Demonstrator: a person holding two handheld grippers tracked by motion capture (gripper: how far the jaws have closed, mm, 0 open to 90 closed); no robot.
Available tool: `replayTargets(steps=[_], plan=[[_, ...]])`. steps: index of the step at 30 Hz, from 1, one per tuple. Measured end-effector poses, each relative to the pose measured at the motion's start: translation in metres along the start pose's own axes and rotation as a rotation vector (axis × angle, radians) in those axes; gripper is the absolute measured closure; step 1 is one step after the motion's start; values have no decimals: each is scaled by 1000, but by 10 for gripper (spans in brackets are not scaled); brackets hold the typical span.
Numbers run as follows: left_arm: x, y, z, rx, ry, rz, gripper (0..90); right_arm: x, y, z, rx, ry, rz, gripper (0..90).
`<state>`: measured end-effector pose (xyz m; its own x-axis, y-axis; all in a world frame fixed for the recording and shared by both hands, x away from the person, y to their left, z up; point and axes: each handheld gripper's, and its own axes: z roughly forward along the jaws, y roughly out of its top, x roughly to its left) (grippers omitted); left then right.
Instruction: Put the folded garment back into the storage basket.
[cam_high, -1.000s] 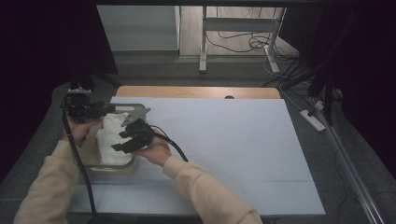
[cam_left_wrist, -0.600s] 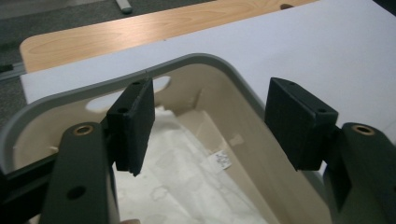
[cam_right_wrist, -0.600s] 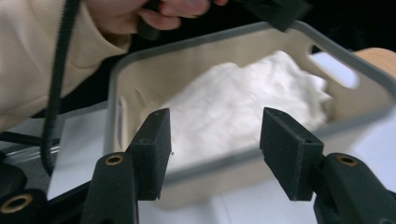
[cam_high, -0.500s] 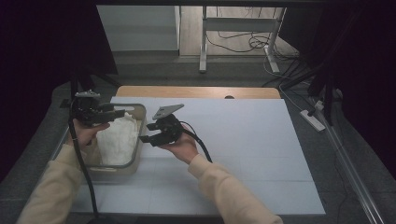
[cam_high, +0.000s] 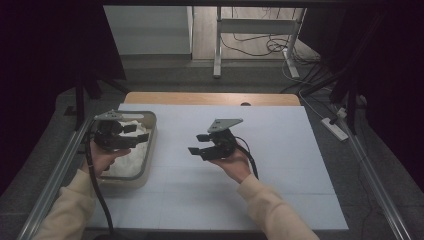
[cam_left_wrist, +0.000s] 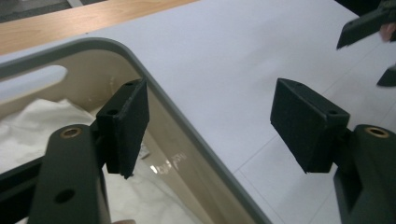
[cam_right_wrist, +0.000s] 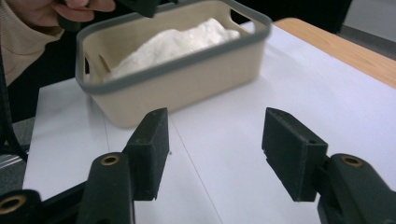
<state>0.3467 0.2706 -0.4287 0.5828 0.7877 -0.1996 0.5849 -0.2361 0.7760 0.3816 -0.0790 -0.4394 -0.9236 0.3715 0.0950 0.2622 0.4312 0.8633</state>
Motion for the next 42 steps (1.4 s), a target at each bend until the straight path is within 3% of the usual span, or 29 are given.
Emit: replayTargets(steps=[10,21,25,28,32,42], plan=[[-34,-10,6,-11,-13,1,276,-13,-38,-69,-18,-78,35,404],[-79,-30,15,7,22,52,259,-21,-112,-152,-17,-181,77,393],[-89,-42,16,5,12,37,254,-24,-135,-172,1,-214,96,391],[-93,-49,17,15,3,29,255,-28,-145,-184,-4,-224,117,390],[-96,-52,16,18,5,30,249,-30,-152,-191,-1,-229,90,390],[-96,-54,22,31,-2,40,245,-30,-153,-191,-5,-223,92,381]])
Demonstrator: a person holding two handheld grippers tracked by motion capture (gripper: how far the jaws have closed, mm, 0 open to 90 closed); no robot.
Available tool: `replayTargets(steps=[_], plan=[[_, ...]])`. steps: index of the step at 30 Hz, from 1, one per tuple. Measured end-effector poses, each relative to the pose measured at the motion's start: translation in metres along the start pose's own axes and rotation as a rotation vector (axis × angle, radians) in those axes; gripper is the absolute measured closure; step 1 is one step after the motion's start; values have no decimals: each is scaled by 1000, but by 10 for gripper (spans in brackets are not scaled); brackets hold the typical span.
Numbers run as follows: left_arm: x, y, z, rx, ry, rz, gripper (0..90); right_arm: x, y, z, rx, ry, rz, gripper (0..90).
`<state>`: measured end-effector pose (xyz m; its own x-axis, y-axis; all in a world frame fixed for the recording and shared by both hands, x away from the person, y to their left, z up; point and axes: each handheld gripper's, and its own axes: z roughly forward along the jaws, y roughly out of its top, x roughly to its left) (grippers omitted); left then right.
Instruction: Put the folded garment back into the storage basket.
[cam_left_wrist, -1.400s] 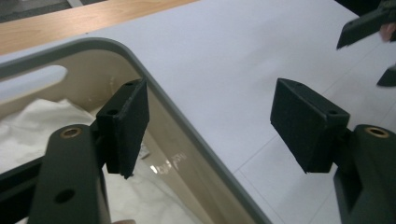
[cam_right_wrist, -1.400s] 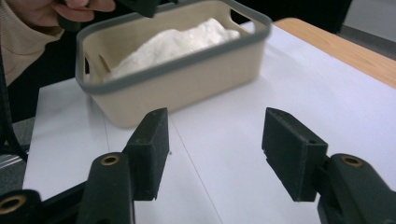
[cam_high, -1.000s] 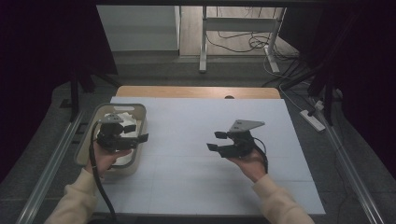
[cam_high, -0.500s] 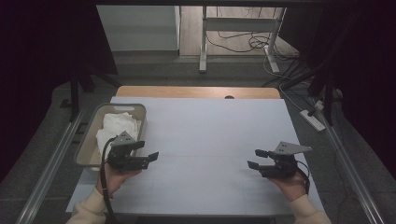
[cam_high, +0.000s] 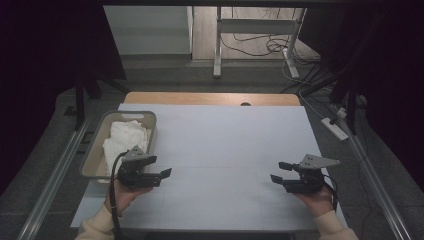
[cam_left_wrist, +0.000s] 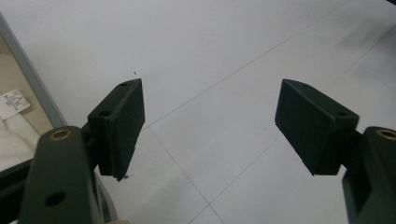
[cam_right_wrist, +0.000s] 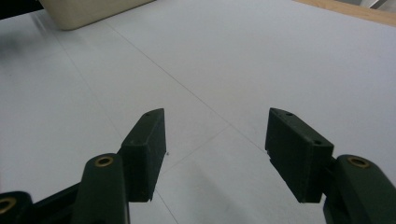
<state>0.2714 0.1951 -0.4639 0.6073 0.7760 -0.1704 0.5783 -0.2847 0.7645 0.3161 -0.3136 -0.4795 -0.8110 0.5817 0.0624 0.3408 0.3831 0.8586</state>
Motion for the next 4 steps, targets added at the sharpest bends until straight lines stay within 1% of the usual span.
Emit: replayTargets(steps=[4], plan=[[-1,1,-1,-8,-5,1,240,1,0,1,1,0,-9,379]])
